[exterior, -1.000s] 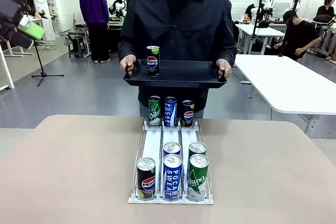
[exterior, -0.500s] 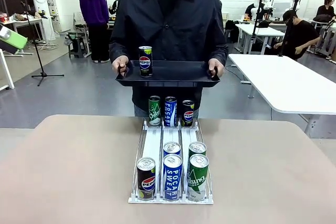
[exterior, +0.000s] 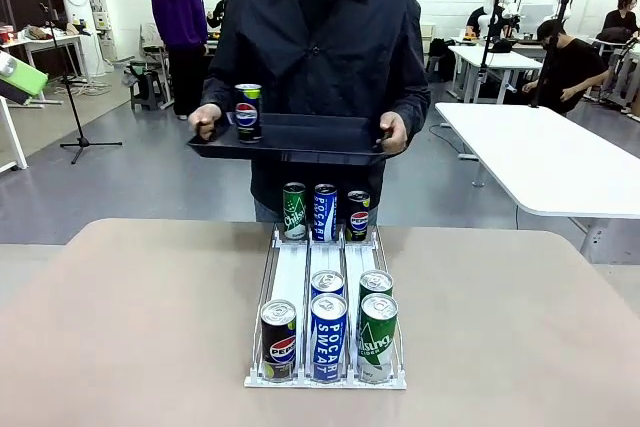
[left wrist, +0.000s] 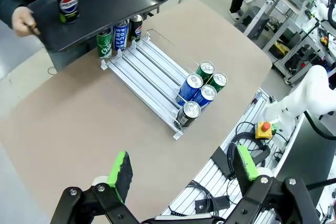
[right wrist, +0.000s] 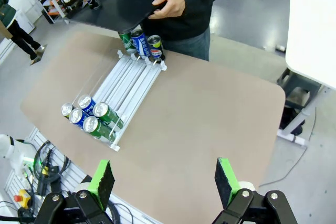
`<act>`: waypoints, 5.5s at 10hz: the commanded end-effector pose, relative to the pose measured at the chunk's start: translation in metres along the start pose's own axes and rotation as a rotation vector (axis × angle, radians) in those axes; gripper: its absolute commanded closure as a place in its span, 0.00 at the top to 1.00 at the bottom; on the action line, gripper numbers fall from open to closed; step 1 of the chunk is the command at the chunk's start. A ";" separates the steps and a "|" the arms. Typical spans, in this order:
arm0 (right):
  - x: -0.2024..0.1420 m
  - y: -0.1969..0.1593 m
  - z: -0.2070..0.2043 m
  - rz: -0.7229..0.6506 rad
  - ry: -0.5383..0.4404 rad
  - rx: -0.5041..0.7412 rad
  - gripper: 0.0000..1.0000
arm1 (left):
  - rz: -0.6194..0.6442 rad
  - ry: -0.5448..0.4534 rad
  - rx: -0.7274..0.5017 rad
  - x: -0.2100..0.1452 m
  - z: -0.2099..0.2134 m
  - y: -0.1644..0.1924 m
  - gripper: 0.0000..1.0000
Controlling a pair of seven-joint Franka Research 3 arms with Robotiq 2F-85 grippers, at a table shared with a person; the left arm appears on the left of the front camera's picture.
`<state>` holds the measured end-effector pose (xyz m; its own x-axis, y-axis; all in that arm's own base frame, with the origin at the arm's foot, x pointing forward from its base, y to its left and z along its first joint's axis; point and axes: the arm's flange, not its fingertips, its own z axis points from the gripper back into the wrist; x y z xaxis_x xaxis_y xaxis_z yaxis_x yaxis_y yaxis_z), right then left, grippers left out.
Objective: Retrieve and hand over the desired beverage to the person.
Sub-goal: Pick up another can of the same type that the person held from the Automatic Can Dispenser.
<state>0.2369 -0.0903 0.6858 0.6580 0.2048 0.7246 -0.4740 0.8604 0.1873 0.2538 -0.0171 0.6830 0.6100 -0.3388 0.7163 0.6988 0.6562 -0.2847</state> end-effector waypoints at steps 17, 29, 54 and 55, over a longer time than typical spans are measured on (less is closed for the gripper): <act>0.001 0.000 -0.001 0.012 -0.003 0.025 1.00 | -0.002 -0.008 0.000 0.000 -0.001 0.000 1.00; 0.001 0.000 -0.001 0.012 -0.003 0.025 1.00 | -0.002 -0.008 0.000 0.000 -0.001 0.000 1.00; 0.001 0.000 -0.001 0.012 -0.003 0.025 1.00 | 0.218 0.555 0.480 0.103 -0.225 -0.190 1.00; 0.001 0.000 -0.001 0.012 -0.003 0.025 1.00 | 0.278 0.536 0.552 0.091 -0.254 -0.200 1.00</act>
<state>0.2366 -0.0902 0.6861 0.6586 0.2051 0.7240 -0.4716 0.8622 0.1848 0.2570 -0.3445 0.6522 0.8963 -0.3887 0.2134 0.3994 0.9167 -0.0078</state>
